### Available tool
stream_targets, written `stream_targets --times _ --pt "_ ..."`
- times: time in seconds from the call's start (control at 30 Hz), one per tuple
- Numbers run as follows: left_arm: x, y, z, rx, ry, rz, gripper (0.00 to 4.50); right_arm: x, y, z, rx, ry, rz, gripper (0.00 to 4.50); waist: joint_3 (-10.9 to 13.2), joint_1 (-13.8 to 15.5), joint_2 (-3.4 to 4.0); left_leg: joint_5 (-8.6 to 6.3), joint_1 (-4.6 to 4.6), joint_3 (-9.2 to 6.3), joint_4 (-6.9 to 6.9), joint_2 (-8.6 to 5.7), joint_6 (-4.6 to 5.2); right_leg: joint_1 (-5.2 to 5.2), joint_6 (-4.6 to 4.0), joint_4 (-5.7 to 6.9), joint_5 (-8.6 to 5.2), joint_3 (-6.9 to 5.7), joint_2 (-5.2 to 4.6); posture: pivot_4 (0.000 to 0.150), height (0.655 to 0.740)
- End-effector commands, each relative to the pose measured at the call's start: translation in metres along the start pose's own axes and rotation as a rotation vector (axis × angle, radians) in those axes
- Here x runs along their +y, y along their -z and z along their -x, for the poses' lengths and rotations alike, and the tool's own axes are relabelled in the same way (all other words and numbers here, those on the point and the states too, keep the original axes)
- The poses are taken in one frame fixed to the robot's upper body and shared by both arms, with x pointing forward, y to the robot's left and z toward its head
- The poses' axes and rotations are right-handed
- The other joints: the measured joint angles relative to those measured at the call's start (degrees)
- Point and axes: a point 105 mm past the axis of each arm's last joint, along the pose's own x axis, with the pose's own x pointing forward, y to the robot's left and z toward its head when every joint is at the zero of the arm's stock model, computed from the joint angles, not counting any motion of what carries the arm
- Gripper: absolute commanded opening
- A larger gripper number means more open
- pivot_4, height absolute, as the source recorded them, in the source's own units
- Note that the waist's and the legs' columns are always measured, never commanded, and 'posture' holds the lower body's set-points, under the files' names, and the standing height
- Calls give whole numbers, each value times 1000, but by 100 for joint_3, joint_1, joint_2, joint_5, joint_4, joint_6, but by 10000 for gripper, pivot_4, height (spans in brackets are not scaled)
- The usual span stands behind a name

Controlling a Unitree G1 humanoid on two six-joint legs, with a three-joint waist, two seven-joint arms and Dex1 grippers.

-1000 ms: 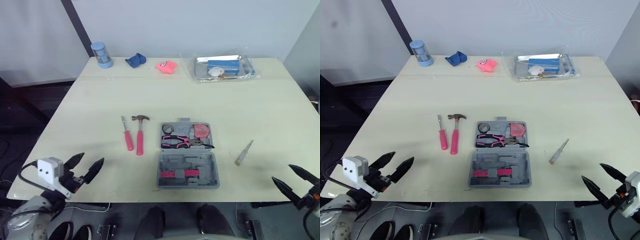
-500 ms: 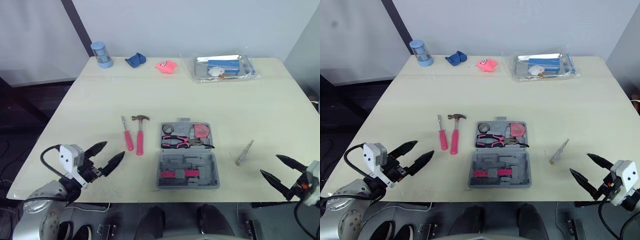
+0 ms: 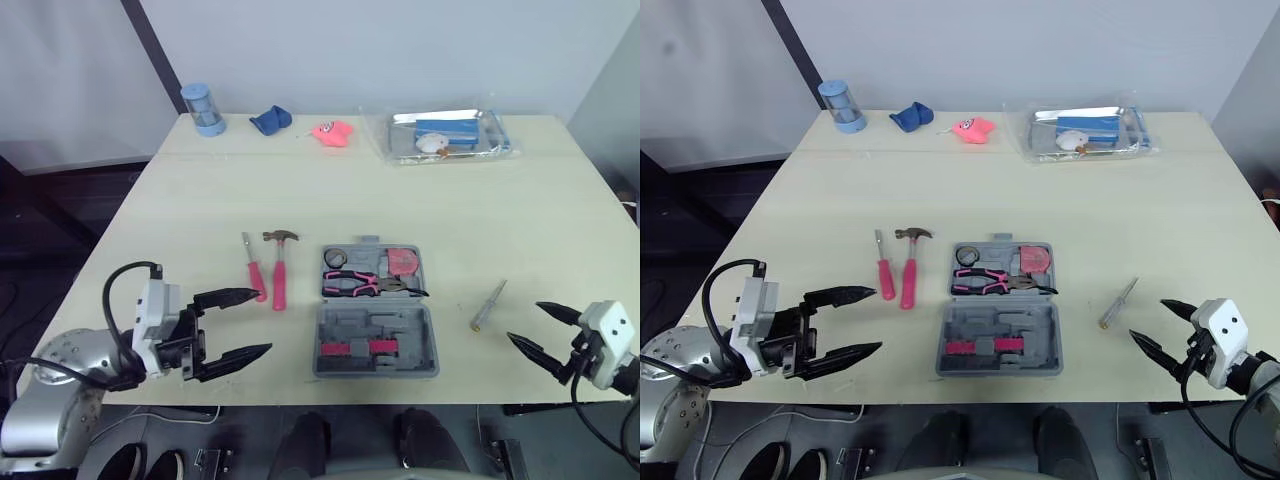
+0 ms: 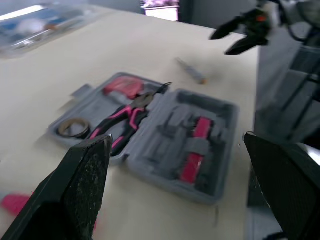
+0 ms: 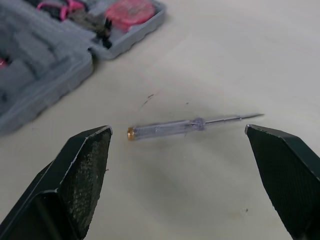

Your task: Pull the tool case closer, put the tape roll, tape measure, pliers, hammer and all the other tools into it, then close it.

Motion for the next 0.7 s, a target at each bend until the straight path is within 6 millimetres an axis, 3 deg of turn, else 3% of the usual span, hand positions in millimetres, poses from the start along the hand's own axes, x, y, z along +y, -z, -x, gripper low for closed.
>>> stream_targets --times 0.03,0.2,0.6,0.7 --pt "-2 -8 4 6 96 -50 44413 2 0 -3 59 -147 156 45000 2 -1 -2 0 0 0 0 0 0 0 0 0 0 0 0 1500 7400" --pt "4 -7 9 11 137 -87 44413 -9 -2 -9 111 -290 274 45000 6 -6 1 0 1 1 1 0 0 0 1 0 1 -1 0 1500 7400" --pt "4 -16 -9 -30 153 -103 44413 -30 -20 -37 220 -480 479 45000 29 -6 18 0 -6 -5 8 0 0 -1 2 2 3 -7 -1 1500 7400" --pt "7 -19 -10 -43 142 -104 44413 -34 -32 -50 230 -533 535 45000 31 -13 20 0 -6 -6 7 0 0 -2 2 2 2 -8 -1 1500 7400"
